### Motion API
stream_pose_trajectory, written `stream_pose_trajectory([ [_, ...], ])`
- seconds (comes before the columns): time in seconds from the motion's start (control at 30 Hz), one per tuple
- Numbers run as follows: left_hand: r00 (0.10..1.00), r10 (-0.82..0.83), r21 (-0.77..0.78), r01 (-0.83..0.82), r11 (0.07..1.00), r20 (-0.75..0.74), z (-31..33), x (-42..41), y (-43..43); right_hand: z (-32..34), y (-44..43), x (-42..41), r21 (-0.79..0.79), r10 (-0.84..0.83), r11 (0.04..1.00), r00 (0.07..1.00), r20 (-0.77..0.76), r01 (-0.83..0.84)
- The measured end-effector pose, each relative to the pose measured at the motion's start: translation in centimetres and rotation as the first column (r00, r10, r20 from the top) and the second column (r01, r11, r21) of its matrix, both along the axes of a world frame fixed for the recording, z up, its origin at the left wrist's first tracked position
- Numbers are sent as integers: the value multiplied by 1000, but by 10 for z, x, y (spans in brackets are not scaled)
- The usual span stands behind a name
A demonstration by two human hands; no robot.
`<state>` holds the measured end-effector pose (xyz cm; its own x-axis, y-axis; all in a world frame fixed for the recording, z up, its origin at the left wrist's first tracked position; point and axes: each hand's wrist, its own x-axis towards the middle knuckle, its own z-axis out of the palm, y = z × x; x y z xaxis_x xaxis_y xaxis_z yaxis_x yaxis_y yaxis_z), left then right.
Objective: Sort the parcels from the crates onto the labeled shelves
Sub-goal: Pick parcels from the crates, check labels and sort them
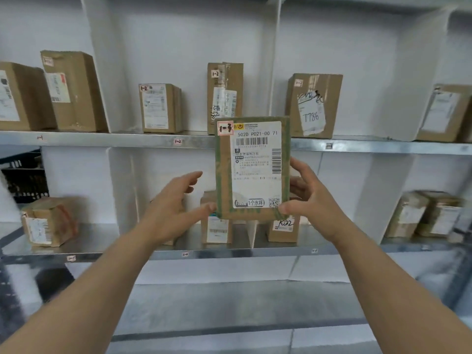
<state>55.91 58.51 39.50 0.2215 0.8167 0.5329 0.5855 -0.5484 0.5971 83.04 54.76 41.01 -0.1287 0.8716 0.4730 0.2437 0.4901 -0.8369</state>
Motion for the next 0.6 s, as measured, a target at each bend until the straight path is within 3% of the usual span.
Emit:
stream_pose_trajectory([
  [0.33,991,7,60,1,998,-136,25,189,25,23,-1,181,16,-105,994,993,46,104],
  [0.6,969,3,118,27,993,-246,42,287,56,34,11,287,57,-169,984,985,42,166],
])
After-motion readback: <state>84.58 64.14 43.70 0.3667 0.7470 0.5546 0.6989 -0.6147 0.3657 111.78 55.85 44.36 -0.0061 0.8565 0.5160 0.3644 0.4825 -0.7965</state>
